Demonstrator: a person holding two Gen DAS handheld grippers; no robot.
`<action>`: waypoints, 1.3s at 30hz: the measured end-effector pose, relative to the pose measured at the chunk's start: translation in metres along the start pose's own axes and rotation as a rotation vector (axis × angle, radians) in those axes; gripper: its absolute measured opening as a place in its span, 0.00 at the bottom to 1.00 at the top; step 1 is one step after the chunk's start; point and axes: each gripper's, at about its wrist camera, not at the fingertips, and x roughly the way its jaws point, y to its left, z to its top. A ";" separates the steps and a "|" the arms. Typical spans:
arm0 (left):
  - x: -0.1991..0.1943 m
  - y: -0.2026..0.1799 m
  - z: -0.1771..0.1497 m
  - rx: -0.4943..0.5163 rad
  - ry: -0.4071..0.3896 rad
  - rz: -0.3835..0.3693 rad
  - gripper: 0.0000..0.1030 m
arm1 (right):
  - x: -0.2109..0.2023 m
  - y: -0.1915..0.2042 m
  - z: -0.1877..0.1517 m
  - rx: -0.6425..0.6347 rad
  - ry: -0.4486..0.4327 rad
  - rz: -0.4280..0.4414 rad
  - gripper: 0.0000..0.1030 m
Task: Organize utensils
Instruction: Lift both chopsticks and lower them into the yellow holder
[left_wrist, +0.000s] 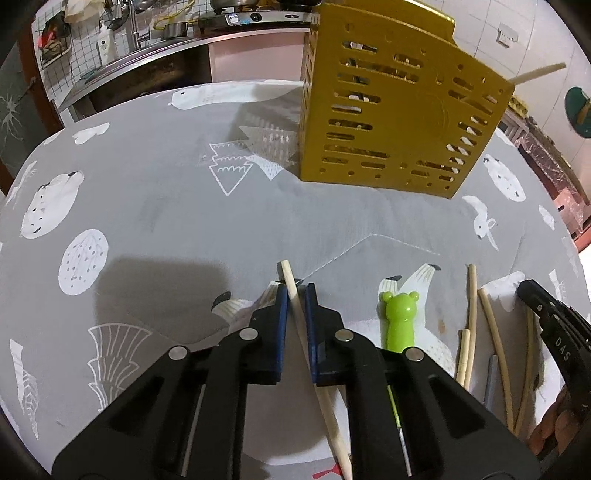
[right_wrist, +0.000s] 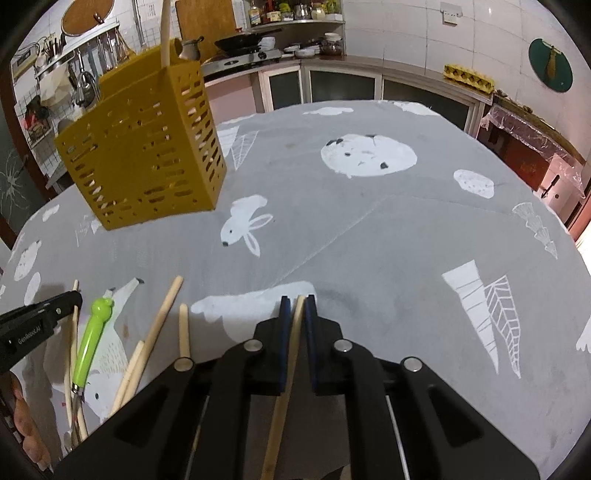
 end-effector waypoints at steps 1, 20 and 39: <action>-0.002 0.001 -0.001 -0.001 -0.008 -0.005 0.08 | -0.002 -0.001 0.001 0.003 -0.008 0.003 0.08; -0.099 0.019 0.020 -0.002 -0.378 0.029 0.04 | -0.088 0.006 0.033 -0.004 -0.345 0.089 0.05; -0.143 0.028 0.002 -0.003 -0.584 0.003 0.04 | -0.135 0.010 0.021 -0.023 -0.577 0.083 0.05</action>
